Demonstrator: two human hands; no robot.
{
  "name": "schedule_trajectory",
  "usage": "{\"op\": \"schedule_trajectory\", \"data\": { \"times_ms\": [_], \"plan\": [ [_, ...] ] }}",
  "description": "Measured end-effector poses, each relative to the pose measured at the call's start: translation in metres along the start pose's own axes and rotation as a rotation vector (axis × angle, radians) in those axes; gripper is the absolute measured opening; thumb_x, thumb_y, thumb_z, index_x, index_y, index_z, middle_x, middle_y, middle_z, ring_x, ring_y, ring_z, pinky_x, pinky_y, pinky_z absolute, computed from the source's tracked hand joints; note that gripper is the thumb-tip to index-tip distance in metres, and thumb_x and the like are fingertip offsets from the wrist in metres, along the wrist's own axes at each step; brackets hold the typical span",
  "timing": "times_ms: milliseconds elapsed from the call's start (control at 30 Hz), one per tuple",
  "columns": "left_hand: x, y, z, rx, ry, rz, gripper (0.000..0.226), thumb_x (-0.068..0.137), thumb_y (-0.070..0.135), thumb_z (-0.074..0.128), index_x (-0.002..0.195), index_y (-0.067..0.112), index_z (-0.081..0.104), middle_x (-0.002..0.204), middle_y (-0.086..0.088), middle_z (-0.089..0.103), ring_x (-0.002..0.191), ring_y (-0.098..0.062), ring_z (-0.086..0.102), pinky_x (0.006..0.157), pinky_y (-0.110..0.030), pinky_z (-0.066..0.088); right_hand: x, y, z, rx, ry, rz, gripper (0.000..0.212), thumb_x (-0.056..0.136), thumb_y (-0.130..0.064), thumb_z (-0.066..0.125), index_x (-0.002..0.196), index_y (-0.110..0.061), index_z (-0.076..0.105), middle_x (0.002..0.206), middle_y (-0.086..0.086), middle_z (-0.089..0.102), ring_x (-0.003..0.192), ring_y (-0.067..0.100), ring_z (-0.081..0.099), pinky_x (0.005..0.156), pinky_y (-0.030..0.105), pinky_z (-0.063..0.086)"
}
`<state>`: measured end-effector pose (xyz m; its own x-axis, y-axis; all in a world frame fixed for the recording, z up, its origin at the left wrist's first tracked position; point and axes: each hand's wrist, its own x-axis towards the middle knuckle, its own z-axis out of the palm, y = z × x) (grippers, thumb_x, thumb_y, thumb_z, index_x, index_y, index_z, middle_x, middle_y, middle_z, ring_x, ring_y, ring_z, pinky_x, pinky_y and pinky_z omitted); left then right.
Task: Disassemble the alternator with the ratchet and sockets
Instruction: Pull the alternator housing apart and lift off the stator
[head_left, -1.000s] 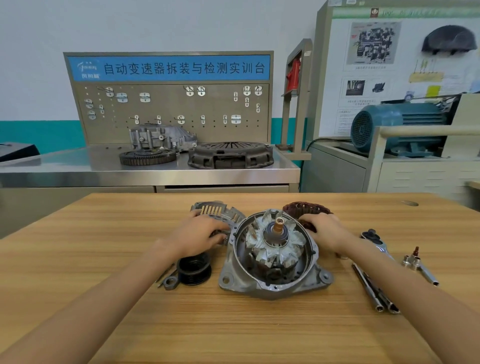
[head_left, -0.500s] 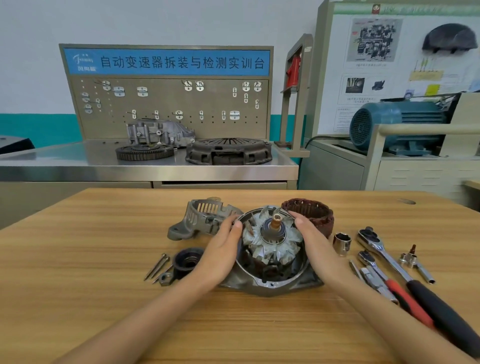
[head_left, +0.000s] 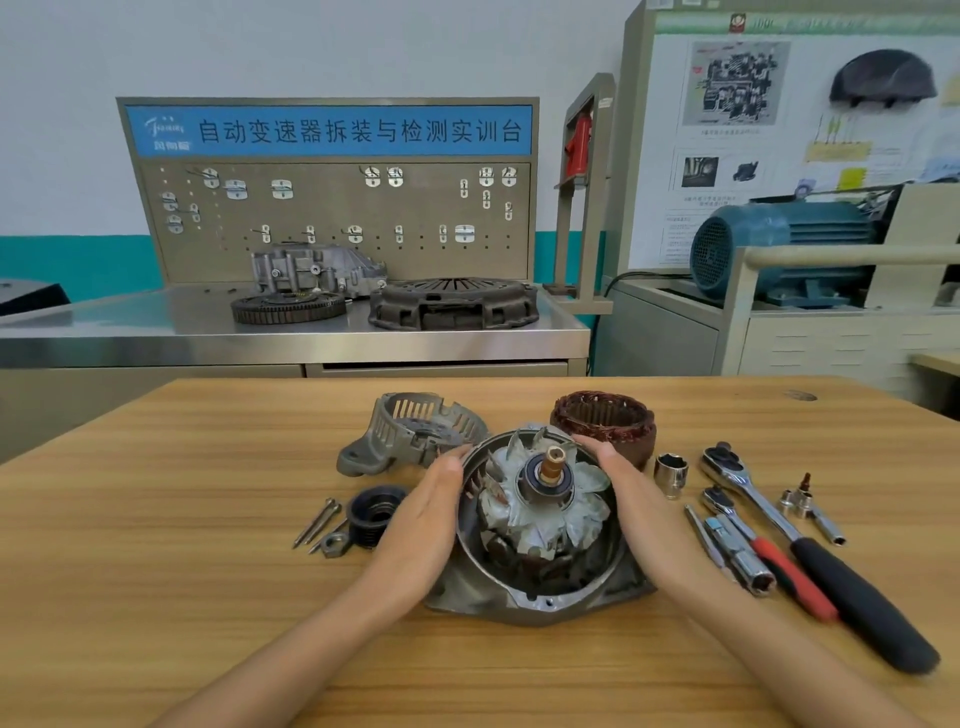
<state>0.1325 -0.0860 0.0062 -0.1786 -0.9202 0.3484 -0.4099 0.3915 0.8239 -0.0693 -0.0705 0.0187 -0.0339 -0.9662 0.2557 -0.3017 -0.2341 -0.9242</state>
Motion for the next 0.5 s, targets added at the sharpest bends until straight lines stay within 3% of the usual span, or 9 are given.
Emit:
{"op": "schedule_trajectory", "data": {
  "times_ms": [67,133,200,300,500],
  "plan": [
    [0.000,-0.004,-0.017,0.235,0.065,0.068,0.033,0.101,0.043,0.030,0.127,0.041,0.050,0.124,0.023,0.056,0.107,0.023,0.044,0.089,-0.004,0.035,-0.001,0.003,-0.004,0.016,-0.018,-0.004,0.036,0.095,-0.057,0.022,0.122,-0.055,0.045,0.106,-0.043,0.045,0.101,-0.020,0.040,0.083,0.007,0.031],
    [0.001,-0.016,-0.036,0.619,0.148,0.122,0.041,0.098,0.039,0.044,0.138,0.027,0.046,0.140,0.005,0.048,0.130,-0.003,0.040,0.107,-0.026,0.034,-0.001,0.006,-0.008,0.007,-0.026,0.006,0.040,0.096,-0.055,0.022,0.129,-0.052,0.043,0.116,-0.034,0.047,0.109,-0.010,0.042,0.091,0.013,0.032],
    [0.001,-0.030,-0.047,0.822,0.108,0.067,0.053,0.095,0.041,0.052,0.143,0.025,0.041,0.146,-0.002,0.040,0.137,-0.018,0.033,0.111,-0.035,0.033,-0.003,0.009,-0.008,-0.052,-0.016,-0.018,0.035,0.099,-0.047,0.026,0.128,-0.051,0.044,0.118,-0.033,0.046,0.108,-0.017,0.042,0.091,0.008,0.031],
    [-0.002,-0.041,-0.047,0.728,0.008,-0.017,0.050,0.094,0.035,0.057,0.141,0.024,0.045,0.138,-0.003,0.045,0.129,-0.018,0.041,0.107,-0.029,0.035,-0.004,0.008,-0.006,-0.093,0.009,-0.048,0.031,0.101,-0.023,0.037,0.114,-0.050,0.045,0.104,-0.040,0.045,0.088,-0.033,0.041,0.070,-0.007,0.033],
    [-0.003,-0.043,-0.047,0.636,0.023,0.036,0.044,0.090,0.031,0.064,0.132,0.024,0.055,0.124,0.003,0.052,0.118,-0.014,0.049,0.100,-0.026,0.040,-0.004,0.010,-0.006,-0.089,0.018,-0.077,0.033,0.100,-0.014,0.039,0.111,-0.045,0.046,0.103,-0.037,0.046,0.083,-0.038,0.038,0.068,-0.009,0.032]
  ]
}}
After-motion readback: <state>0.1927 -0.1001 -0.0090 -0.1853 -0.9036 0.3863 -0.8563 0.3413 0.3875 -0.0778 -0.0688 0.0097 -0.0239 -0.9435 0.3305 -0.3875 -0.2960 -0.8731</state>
